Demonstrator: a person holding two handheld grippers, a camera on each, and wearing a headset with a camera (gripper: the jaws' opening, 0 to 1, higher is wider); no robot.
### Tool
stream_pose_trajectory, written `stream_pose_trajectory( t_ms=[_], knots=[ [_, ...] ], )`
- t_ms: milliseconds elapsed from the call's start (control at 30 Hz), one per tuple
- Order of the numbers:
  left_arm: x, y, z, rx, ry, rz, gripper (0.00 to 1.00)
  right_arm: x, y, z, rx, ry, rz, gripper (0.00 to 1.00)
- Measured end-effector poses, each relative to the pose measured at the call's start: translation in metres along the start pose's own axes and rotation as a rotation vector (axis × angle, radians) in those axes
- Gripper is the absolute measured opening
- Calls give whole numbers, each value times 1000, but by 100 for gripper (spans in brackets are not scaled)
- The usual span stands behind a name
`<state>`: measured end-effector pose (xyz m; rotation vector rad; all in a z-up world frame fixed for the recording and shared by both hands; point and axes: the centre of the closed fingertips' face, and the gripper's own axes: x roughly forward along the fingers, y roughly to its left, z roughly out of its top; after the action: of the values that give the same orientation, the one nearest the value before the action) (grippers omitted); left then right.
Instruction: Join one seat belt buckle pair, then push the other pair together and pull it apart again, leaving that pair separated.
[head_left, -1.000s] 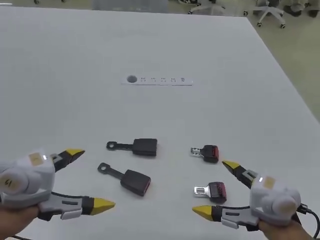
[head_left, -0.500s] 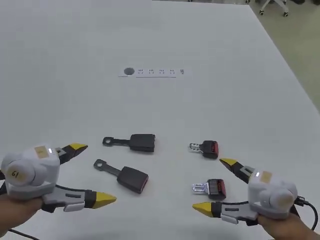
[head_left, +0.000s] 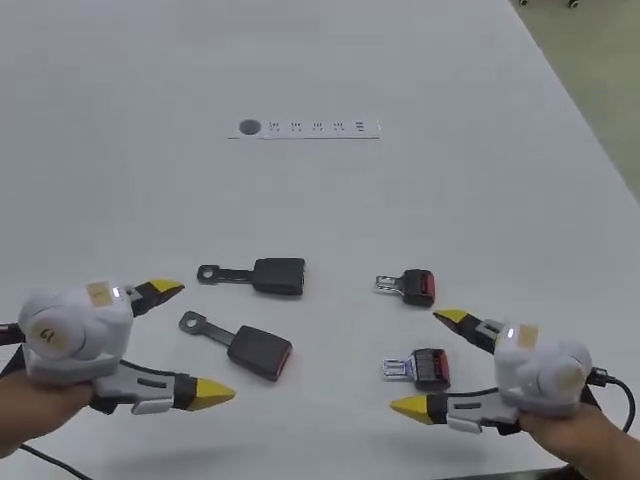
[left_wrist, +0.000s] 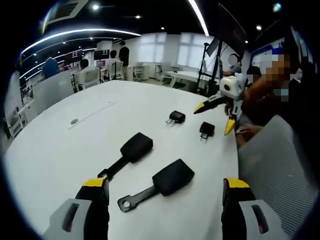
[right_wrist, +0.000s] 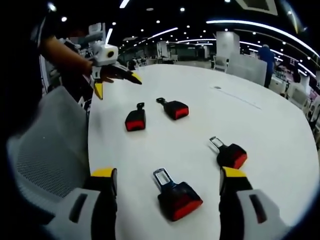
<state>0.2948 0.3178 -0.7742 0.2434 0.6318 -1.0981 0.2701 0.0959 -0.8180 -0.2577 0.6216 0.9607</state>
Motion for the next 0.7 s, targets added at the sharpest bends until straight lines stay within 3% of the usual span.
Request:
stream_pose_trajectory(
  t_ms=[500, 700],
  knots=[
    [24, -5, -10, 49, 74, -83, 91, -2, 2, -22, -27, 91, 91, 82],
    [39, -8, -13, 103, 121, -129, 87, -5, -3, -27, -37, 113, 113, 81]
  ],
)
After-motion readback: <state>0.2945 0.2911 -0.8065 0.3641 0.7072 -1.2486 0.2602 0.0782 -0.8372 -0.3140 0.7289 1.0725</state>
